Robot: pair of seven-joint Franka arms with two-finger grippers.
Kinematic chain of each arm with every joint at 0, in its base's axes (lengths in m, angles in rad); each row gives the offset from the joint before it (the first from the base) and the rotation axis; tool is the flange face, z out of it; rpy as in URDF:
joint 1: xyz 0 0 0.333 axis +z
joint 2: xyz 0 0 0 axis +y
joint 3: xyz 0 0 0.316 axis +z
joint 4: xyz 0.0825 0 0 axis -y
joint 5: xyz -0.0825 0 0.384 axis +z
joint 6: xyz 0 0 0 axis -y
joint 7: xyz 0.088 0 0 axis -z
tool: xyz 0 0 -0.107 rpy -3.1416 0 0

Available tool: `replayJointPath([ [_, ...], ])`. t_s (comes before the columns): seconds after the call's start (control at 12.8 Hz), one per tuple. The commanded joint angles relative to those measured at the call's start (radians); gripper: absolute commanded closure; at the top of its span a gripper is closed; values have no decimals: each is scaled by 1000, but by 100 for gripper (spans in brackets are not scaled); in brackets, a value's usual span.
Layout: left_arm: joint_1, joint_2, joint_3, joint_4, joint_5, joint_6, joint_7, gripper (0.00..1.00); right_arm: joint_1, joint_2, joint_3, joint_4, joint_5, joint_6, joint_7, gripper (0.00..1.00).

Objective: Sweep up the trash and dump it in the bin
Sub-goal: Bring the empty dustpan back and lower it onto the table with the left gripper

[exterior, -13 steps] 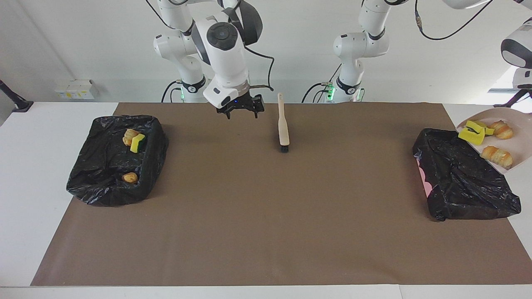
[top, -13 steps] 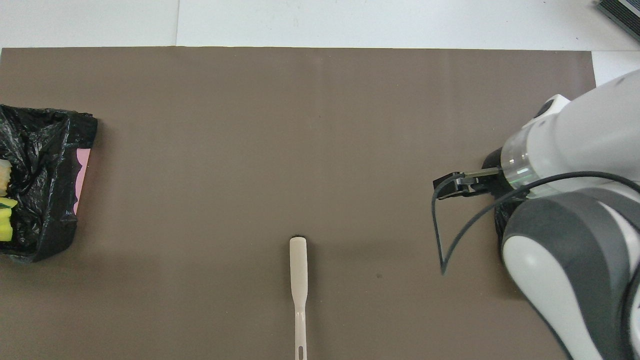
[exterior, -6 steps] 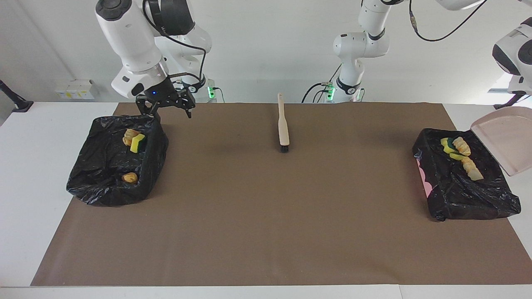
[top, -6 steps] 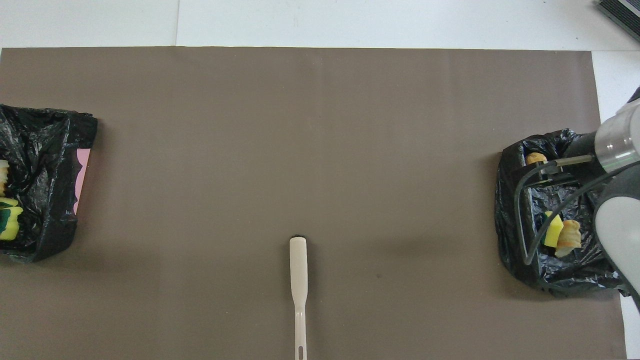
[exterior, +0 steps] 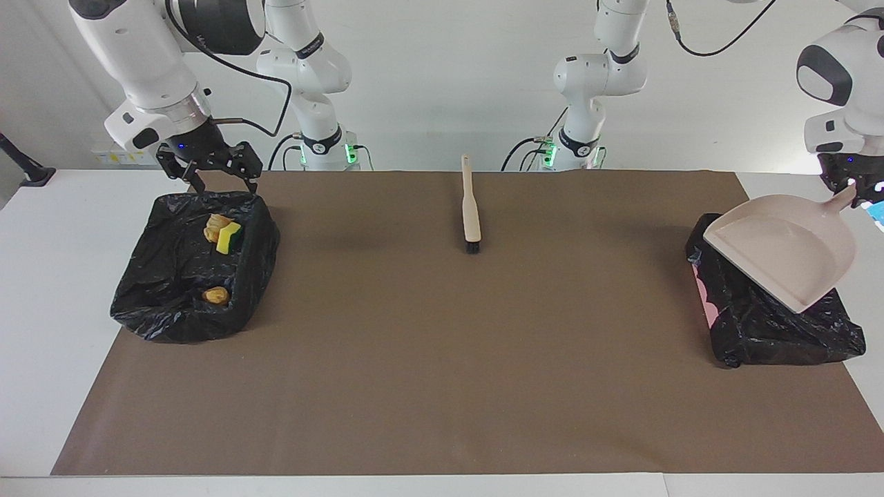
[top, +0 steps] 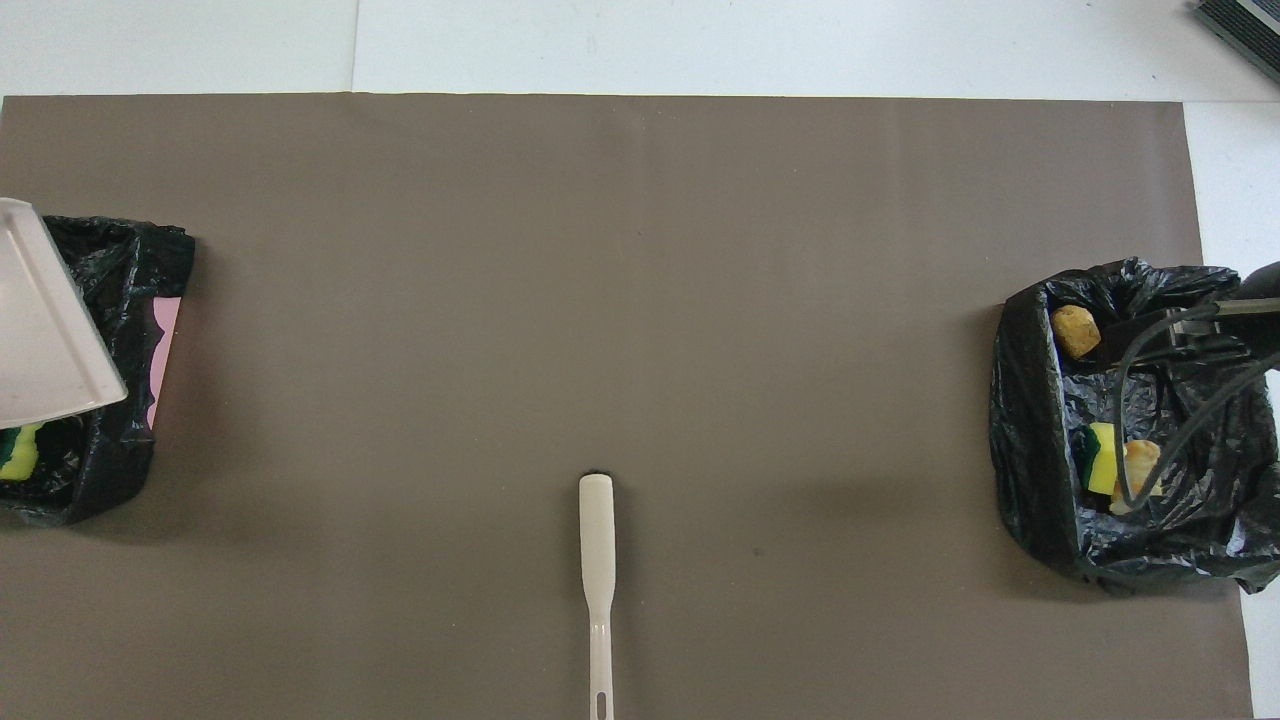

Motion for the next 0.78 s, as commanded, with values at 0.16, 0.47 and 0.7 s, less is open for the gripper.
replayJointPath([
  [0.16,-13,3,-169,-49,-161,-40,-455,100,144,6,-148,83,-7,-76,-33,0],
  [0.47,-14,38,-355,-49,-245,-40,-805,100,148,-2,-144,71,0,-69,-18,0],
  [0.7,-11,125,-530,-32,-262,-31,-1151,100,143,-14,-144,57,-1,-66,-19,0],
])
